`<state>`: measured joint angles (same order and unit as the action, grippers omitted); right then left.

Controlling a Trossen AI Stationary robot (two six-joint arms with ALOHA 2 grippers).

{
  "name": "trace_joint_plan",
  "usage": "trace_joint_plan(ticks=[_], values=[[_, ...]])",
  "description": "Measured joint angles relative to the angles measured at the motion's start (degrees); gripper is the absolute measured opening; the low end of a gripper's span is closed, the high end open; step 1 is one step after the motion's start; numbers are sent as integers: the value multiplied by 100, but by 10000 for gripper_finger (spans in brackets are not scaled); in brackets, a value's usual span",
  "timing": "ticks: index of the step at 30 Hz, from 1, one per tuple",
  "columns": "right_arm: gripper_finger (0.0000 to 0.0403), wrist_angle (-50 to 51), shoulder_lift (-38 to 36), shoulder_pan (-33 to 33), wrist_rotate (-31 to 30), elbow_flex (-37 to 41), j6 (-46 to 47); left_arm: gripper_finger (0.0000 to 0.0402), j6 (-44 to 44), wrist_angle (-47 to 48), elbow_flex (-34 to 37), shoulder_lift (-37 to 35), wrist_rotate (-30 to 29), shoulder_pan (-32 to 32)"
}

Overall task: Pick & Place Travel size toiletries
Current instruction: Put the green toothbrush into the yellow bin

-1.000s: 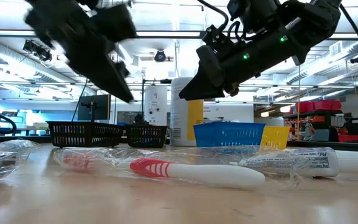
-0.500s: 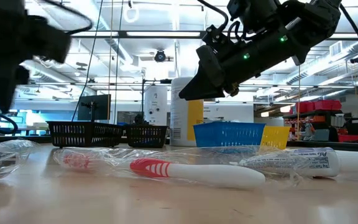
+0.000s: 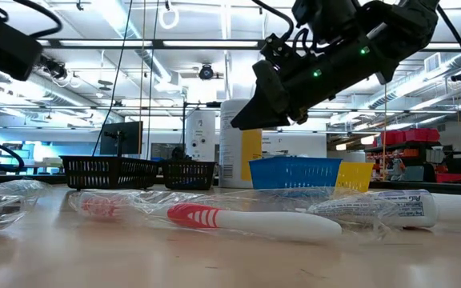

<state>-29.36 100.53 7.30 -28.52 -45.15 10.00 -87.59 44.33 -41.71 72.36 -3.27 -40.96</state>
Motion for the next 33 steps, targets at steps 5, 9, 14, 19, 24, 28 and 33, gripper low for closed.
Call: trace_joint_plan(ticks=[5,9,14,19,24,28,33], values=[[135,47,0,-54,57,0,-66,111,-263,-44,0,0,-383,-212],[135,92,0,-54,412,0,-207,111,-371,-80,0,0,-467,-267],[135,90,0,-54,626,0,-259,111,-1432,-78,0,0,-461,-342],[135,89,0,-58,620,0,-443,111,-2415,-64,0,262,-354,-558],[135,87,0,-58,620,0,-498,111,-3056,-125,0,800,249,-667],[135,85,0,-84,618,0,-738,111,-3075,-349,-4,1140,439,-672],[135,39,0,-186,617,0,-911,111,-3073,-721,0,1325,125,-669]])
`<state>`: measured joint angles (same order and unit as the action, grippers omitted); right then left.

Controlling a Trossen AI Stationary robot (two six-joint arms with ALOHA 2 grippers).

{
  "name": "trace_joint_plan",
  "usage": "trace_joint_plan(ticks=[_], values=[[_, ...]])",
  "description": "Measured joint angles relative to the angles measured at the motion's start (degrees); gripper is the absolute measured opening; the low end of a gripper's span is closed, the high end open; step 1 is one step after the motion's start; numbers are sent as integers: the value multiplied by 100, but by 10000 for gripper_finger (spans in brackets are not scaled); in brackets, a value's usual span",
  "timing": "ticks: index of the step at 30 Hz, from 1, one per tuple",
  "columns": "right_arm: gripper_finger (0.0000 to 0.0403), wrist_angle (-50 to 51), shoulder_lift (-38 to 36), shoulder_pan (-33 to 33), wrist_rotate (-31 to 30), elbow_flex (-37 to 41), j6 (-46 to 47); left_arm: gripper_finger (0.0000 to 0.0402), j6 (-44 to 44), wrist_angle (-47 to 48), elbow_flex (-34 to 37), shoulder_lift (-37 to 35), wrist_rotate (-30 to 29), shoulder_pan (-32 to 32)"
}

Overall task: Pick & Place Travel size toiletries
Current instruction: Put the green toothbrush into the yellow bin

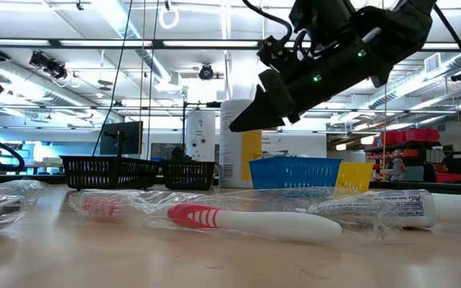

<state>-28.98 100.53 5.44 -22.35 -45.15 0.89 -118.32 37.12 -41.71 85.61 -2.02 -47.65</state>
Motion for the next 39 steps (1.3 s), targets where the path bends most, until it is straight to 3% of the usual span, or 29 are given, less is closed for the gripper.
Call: trace_joint_plan(ticks=[7,10,20,24,35,39], values=[[135,-56,0,-160,-1,0,-9,111,-204,-58,2,2,-43,3],[135,-135,0,-231,0,0,-9,108,265,-15,2,2,-9,3],[135,-386,0,-361,6,0,-43,38,1386,29,-27,342,-754,38],[135,-701,0,-403,118,0,-43,35,1803,-35,-61,369,-1790,38],[135,-1239,0,-469,1692,-2,-202,33,3855,-50,-816,356,-4729,378],[135,-1376,0,-469,2156,-2,-225,40,4761,-79,-1255,354,-5480,698]])
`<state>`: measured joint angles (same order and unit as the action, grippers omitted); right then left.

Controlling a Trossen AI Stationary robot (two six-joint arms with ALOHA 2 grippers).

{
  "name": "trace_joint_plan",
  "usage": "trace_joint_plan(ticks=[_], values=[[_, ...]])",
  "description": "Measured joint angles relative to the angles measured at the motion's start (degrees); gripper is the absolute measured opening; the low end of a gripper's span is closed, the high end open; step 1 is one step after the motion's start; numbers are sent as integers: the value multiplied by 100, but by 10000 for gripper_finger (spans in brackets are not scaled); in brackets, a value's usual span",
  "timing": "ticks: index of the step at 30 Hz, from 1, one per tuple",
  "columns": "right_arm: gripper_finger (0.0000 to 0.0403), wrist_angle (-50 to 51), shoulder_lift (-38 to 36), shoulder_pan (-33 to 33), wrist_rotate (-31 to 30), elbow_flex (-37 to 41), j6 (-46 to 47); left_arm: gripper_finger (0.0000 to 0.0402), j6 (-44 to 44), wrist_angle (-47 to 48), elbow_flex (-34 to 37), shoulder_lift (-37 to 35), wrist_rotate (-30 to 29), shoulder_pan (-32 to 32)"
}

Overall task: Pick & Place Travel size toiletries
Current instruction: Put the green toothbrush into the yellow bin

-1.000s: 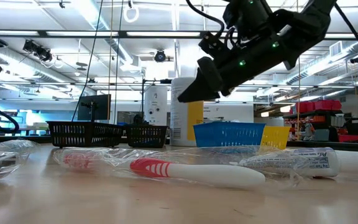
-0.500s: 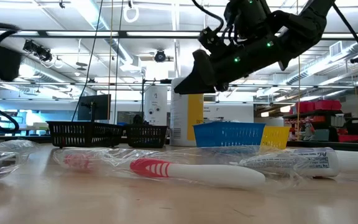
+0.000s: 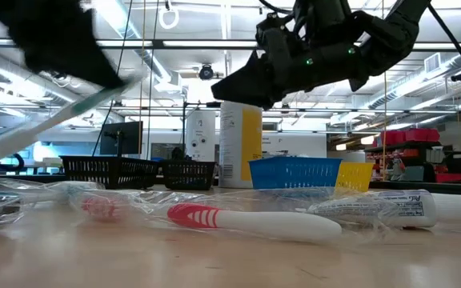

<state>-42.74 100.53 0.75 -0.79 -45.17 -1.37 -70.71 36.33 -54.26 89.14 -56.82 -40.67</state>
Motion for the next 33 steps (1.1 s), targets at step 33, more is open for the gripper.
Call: trace_joint_plan(ticks=[33], values=[[135,-1398,-2,7,1343,-2,1089,34,6192,-5313,-397,-4,-1269,1394]])
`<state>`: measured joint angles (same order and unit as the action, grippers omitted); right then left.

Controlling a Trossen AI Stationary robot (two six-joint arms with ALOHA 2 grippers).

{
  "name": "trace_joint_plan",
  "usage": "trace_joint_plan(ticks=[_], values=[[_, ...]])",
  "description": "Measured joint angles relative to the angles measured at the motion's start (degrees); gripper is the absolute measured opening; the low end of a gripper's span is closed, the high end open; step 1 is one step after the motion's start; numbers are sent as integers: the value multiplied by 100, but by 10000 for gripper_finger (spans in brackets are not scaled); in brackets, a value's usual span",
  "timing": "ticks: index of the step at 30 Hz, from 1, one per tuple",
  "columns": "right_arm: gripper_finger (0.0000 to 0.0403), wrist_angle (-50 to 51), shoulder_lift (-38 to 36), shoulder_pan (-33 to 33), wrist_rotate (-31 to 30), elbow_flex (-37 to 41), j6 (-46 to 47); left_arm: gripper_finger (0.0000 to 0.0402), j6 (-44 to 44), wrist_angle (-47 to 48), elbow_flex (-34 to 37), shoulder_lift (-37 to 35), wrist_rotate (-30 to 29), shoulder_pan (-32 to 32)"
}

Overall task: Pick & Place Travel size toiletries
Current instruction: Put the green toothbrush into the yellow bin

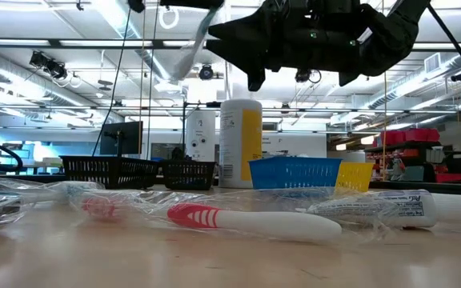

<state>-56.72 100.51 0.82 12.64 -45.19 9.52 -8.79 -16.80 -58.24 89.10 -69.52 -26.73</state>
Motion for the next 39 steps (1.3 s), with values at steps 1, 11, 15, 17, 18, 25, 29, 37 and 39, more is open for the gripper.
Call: trace_joint_plan(ticks=[1,11,15,17,18,25,29,37,39], values=[[135,-47,0,0,-1,0,44,35,38,-88,0,0,156,54],[135,-138,0,9,-231,0,206,36,38,-272,0,0,884,508],[132,-139,0,10,-331,0,179,36,26,-383,0,-2,1214,593],[124,-140,0,23,-350,0,174,34,27,-374,0,-2,1214,621],[118,-140,0,26,-354,0,159,34,39,-378,0,-2,1213,630],[52,-108,0,34,-857,0,159,48,49,-359,0,-2,1202,654],[39,-15,0,37,-939,0,92,50,117,-275,0,-2,1219,654],[35,298,0,34,-968,4,72,62,-78,187,-2,-2,1217,654],[35,418,-26,35,-1093,4,107,73,-122,322,-1,-2,1206,654]])
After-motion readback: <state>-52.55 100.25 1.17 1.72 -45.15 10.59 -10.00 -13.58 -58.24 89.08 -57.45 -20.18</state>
